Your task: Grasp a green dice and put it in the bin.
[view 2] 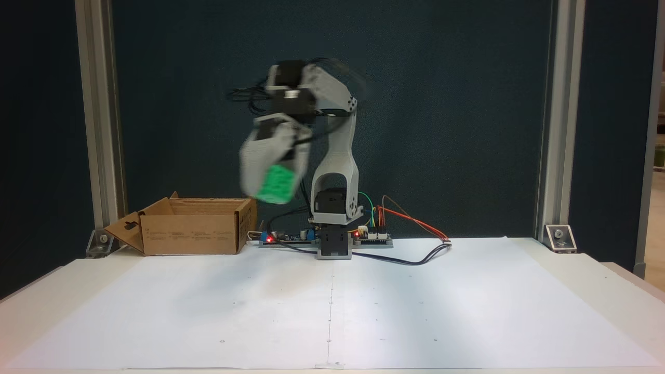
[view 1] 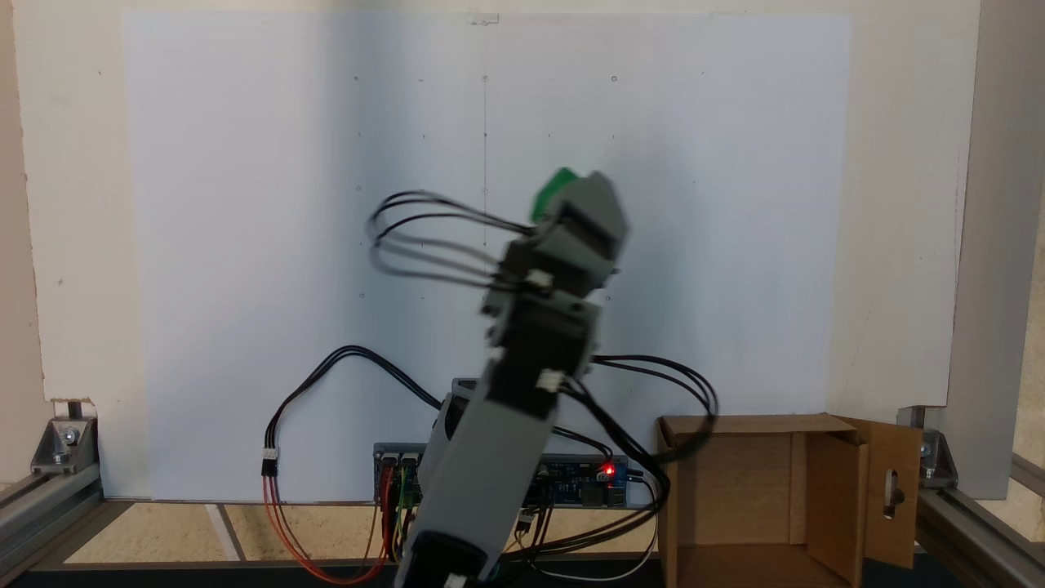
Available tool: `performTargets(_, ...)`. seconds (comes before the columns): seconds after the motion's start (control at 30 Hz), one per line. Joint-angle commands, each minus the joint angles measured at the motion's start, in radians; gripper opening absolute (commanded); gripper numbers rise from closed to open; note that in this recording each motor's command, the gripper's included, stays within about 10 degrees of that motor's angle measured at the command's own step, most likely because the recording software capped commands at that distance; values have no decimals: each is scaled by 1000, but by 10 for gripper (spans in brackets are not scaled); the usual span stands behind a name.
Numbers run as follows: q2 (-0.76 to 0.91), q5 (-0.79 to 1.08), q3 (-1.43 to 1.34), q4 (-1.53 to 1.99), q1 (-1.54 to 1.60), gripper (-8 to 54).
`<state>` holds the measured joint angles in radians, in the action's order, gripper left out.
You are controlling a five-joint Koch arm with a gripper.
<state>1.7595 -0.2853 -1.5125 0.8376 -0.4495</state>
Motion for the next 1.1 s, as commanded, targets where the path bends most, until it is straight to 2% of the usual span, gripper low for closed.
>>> performTargets(0.0, -43, 140, 112, -35, -164, 120)
performTargets(0.33, -149, 334, 288, -28, -765, 120)
performTargets(0.6, -262, 503, 314, -20, -1161, 120)
performTargets(0.93, -460, 781, 310, 75, -1427, 120)
performTargets(1.07, -474, 796, 310, 69, -1439, 120)
